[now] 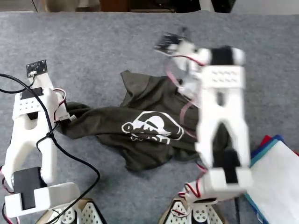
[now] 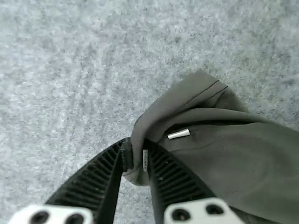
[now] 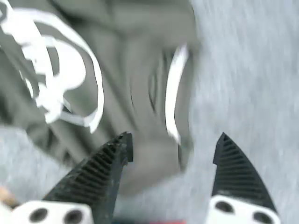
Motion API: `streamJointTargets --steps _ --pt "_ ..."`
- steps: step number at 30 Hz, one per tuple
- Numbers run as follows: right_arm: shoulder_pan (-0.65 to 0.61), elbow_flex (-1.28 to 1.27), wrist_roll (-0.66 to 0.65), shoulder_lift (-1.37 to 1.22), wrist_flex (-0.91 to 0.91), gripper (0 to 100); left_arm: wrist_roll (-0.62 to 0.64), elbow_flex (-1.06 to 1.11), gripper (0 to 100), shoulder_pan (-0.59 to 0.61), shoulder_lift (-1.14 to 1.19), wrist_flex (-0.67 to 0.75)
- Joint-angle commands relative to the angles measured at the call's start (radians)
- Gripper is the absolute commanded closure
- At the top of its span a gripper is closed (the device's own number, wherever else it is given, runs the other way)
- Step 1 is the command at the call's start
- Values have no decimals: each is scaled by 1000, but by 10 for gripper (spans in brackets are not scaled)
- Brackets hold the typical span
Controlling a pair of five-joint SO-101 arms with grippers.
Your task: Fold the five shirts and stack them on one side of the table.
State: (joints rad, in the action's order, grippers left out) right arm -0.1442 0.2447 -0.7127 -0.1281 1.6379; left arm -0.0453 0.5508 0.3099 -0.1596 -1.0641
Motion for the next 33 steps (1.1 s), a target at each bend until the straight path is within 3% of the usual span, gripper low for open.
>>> streamJointTargets --steps 1,11,16,20,24,33 --pt "-97 209 34 -206 -32 721 49 -9 981 41 -35 8" --pt "-217 808 63 -820 -6 721 52 49 981 43 -33 15" --pt "-220 1043 63 -1058 84 726 46 48 981 43 -33 15" --pt "-177 1185 64 -1158 149 820 46 48 980 43 -33 15" --pt "-133 1155 121 -1148 150 995 44 43 980 43 -33 15" --pt "-5 716 152 -944 149 994 11 38 980 48 -33 17"
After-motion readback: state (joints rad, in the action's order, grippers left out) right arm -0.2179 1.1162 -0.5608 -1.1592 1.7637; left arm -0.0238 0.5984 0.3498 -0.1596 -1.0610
